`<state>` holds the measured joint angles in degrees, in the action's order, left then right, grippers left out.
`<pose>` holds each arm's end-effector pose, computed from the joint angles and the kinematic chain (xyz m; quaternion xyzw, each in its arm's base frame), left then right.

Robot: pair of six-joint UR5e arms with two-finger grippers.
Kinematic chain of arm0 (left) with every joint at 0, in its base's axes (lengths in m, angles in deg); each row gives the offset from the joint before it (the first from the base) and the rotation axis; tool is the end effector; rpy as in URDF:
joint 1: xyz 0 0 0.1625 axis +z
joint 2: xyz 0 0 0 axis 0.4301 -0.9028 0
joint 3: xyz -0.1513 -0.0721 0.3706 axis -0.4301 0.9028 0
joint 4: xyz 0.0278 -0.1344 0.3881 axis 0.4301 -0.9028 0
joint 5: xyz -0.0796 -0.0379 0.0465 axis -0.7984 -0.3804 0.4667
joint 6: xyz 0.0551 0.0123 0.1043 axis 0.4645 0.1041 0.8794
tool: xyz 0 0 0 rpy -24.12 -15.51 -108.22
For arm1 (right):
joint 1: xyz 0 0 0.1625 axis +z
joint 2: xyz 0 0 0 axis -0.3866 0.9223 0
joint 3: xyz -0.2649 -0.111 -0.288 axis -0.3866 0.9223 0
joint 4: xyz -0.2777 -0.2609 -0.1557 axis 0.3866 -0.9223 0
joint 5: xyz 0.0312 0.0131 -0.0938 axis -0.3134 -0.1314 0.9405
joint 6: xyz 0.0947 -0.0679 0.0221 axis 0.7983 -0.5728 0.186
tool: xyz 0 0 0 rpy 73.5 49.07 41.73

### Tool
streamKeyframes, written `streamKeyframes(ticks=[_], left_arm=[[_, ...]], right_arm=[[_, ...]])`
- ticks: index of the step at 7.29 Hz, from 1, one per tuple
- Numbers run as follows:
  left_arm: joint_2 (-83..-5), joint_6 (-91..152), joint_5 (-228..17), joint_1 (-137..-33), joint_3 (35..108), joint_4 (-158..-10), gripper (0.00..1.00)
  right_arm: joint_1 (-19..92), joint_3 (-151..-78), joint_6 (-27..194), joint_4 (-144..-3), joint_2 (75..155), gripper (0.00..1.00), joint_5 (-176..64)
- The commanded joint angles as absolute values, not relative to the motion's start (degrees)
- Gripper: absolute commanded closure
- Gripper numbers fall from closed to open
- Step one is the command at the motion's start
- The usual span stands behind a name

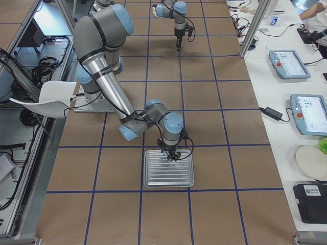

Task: Place bearing gear from tray to pile

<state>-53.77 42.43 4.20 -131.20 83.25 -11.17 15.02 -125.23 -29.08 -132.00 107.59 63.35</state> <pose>-0.2936 -0.5366 0.1438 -0.1105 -0.9931 0.0317 0.0218 -0.3926 -0.4555 0.1572 0.3710 -0.9260 -0.0442 0.0532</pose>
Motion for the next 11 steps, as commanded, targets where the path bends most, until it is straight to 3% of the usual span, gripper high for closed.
streamKeyframes(ticks=[1, 4, 5, 7, 8, 11], left_arm=[[-52.3, 44.8, 4.8, -130.4, 81.6, -12.1, 1.0], [-48.5, 52.2, 10.3, -123.0, 76.7, -22.7, 1.0], [-46.6, 54.7, 10.3, -117.9, 75.3, -26.8, 1.0], [-42.3, 59.3, 14.7, -110.2, 74.9, -32.0, 1.0], [-40.8, 60.3, 16.5, -107.4, 75.8, -33.8, 1.0], [-38.5, 75.9, 15.7, -95.7, 76.3, -37.6, 1.0]], right_arm=[[14.8, -124.4, -29.2, -132.1, 106.6, 0.24, 63.1], [14.6, -124.7, -29.1, -132.3, 105.9, 0.28, 62.8], [14.6, -124.6, -29.0, -132.3, 106.0, 0.36, 63.2], [14.6, -124.4, -28.9, -132.3, 106.0, 0.77, 63.3], [14.7, -124.5, -28.8, -132.3, 106.0, 0.89, 63.4], [14.9, -124.2, -23.3, -131.7, 108.9, 0.92, 63.3]])
